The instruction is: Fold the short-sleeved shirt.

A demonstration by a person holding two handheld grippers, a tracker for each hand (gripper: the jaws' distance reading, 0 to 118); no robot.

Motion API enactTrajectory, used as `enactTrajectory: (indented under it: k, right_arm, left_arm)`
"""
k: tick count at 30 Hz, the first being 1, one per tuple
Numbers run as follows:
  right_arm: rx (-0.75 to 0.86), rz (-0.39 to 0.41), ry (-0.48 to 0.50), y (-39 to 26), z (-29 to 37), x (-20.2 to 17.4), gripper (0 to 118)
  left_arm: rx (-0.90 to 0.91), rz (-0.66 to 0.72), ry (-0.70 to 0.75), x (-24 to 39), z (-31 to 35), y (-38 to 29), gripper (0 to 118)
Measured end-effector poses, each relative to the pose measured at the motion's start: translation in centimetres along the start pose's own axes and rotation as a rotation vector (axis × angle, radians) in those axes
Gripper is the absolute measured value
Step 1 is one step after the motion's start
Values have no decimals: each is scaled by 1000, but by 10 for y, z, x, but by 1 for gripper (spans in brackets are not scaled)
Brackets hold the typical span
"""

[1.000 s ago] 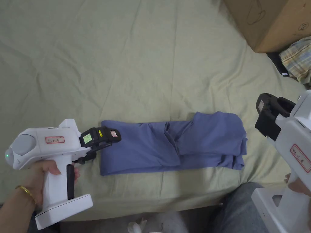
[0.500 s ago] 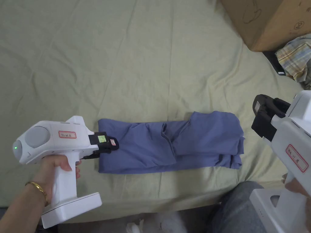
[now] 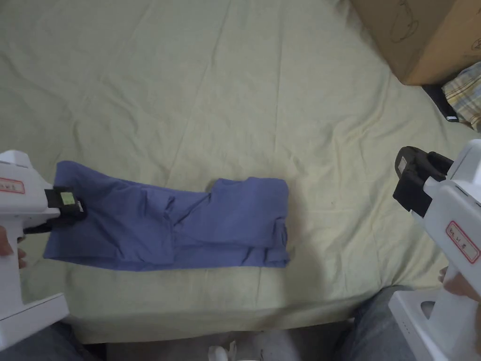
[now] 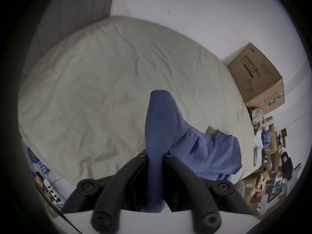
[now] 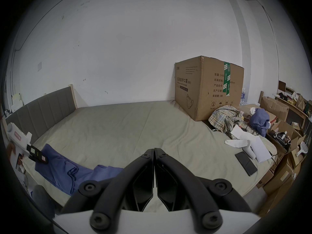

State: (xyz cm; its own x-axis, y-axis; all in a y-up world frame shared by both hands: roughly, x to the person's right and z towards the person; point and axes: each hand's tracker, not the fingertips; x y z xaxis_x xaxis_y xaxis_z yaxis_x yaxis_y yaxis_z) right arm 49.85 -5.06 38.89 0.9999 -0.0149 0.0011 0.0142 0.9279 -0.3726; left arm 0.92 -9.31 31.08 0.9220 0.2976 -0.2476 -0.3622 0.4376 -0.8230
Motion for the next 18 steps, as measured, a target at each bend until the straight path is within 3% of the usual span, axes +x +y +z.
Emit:
enactTrajectory:
  k: [9,15,18]
  right_arm:
    - [10,-11,6,-5,9,2,0]
    - [19,-41,-29,-9,20,18,0]
    - [17,-54,-50,-11,25,26,0]
  left_arm:
    - [-3,-158,-206,101,9,-19,7]
    - [-50,-327,-192,174,-29,-37,7]
    - [-100,-325,-212,202,-57,-45,7]
